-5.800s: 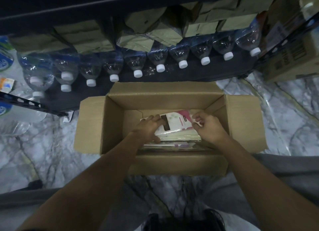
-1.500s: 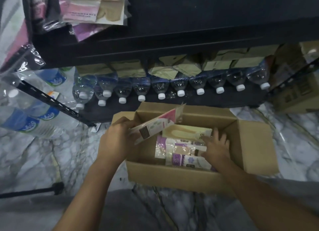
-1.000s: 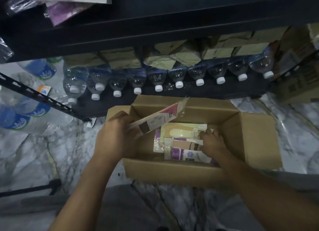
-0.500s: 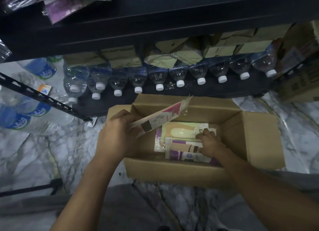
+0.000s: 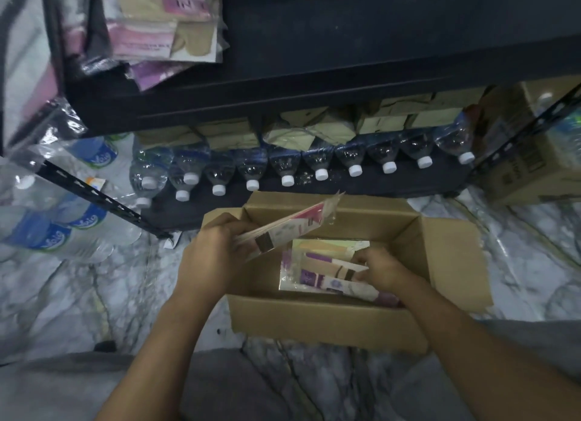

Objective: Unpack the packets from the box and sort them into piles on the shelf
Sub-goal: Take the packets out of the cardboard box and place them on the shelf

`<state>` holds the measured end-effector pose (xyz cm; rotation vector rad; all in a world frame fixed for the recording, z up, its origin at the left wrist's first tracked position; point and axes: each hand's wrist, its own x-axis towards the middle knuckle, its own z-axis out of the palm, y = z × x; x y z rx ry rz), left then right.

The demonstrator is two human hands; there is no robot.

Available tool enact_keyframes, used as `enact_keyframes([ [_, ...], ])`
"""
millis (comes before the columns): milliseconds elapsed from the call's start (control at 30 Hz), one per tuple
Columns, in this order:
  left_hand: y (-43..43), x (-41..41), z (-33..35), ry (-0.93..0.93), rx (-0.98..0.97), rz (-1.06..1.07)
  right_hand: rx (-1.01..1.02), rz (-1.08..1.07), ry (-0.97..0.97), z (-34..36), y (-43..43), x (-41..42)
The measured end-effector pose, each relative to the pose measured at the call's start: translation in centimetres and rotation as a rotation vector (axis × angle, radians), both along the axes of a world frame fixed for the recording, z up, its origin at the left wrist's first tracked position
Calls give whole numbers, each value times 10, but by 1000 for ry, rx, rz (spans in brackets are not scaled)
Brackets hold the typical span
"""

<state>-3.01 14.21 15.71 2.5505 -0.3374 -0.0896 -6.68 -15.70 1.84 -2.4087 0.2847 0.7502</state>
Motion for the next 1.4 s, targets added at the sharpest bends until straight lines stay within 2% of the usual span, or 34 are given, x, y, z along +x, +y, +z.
enact_keyframes([
  [133, 12, -20, 28, -101, 10, 63, 43, -6, -131, 64, -7, 0],
  [267, 27, -48, 58, -161, -114, 128, 111, -2, -269, 134, -11, -20],
  [367, 37, -67, 84, -207, -243, 218, 175, -53, -343, 179, -7, -45],
  [533, 50, -87, 134, -269, -564, 351, 366, -180, -514, 243, 11, -71],
  [600, 56, -86, 155, -316, -605, 378, 448, -234, -559, 265, 21, -70],
  [800, 74, -52, 210, -282, -750, 442, 669, -338, -672, 327, 63, -30],
  [933, 85, -3, 227, -149, -842, 511, 823, -353, -656, 353, 97, 22],
  [1067, 98, 55, 231, -57, -877, 536, 819, -372, -581, 363, 133, 91],
  [1233, 110, 123, 225, 55, -814, 591, 677, -413, -599, 364, 168, 175],
  [1333, 115, 152, 217, 37, -702, 603, 576, -367, -624, 359, 182, 210],
  [1400, 117, 167, 209, -9, -517, 593, 422, -320, -647, 353, 189, 226],
])
